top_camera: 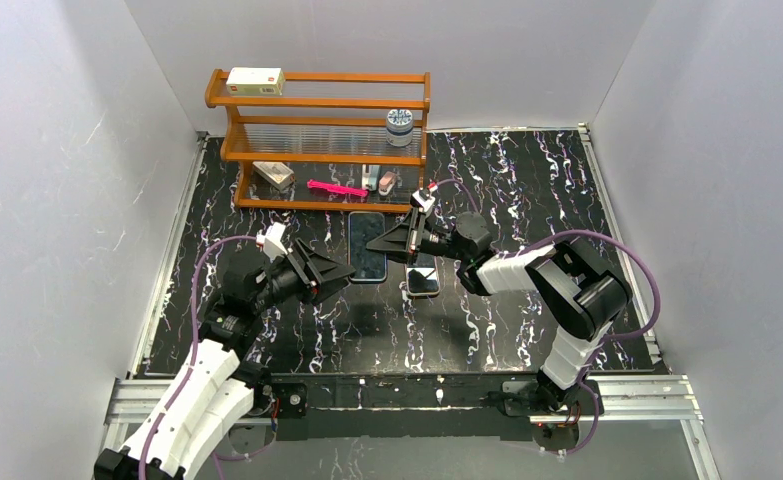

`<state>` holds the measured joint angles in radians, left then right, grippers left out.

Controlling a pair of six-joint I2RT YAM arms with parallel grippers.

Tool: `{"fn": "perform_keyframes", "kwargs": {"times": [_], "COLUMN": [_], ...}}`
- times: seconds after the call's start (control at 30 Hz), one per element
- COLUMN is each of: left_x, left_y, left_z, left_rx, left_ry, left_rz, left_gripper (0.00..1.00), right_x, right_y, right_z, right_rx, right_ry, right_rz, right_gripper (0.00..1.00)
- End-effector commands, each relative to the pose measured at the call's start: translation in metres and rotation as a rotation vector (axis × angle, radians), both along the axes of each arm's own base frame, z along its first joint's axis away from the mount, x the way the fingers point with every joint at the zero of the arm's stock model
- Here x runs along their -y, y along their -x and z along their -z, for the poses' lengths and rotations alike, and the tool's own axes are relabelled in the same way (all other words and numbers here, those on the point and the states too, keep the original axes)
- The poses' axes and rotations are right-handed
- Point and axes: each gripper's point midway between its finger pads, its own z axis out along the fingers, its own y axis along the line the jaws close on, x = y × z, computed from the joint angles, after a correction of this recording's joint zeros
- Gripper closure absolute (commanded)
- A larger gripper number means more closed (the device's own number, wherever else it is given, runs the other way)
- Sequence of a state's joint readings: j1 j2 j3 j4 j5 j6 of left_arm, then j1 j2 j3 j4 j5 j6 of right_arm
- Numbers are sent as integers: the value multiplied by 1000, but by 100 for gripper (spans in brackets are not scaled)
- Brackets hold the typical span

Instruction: Put the phone into the phone case

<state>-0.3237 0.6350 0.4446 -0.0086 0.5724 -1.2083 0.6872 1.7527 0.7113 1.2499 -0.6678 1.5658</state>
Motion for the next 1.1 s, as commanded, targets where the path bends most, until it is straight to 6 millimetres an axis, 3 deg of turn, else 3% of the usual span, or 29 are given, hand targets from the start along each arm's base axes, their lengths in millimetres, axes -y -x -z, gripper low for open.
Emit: {"fn": "perform_keyframes", "kwargs": {"times": [0.0,0.17,0.47,0.53,0.67,0.87,1.07], "left_x": [2,4,5,4,4,1,-9], "left_y": [2,-2,-9,-9,-10,-11,-10], "left_z": [-16,-17,-19,-18,-17,5,22], "left_rx": [31,31,37,36,34,-18,-63], "left_ry": [34,82,115,117,115,-16,-162], "left_rz": [8,-4,-22,-26,-30,-19,-22], "left_gripper": [43,48,71,77,100,100,100], "right_x": [2,2,2,2,2,2,1], "right_y": [-9,-10,-11,-11,-10,-8,-5], "right_z": [-62,-62,-57,-57,-54,-42,-38], "right_rx": [149,134,117,117,112,115,176], "right_ry": [-139,-143,-139,-140,-135,-90,-32], "right_rz": [50,54,60,60,54,48,38], "right_gripper": [86,86,86,86,84,71,70]}}
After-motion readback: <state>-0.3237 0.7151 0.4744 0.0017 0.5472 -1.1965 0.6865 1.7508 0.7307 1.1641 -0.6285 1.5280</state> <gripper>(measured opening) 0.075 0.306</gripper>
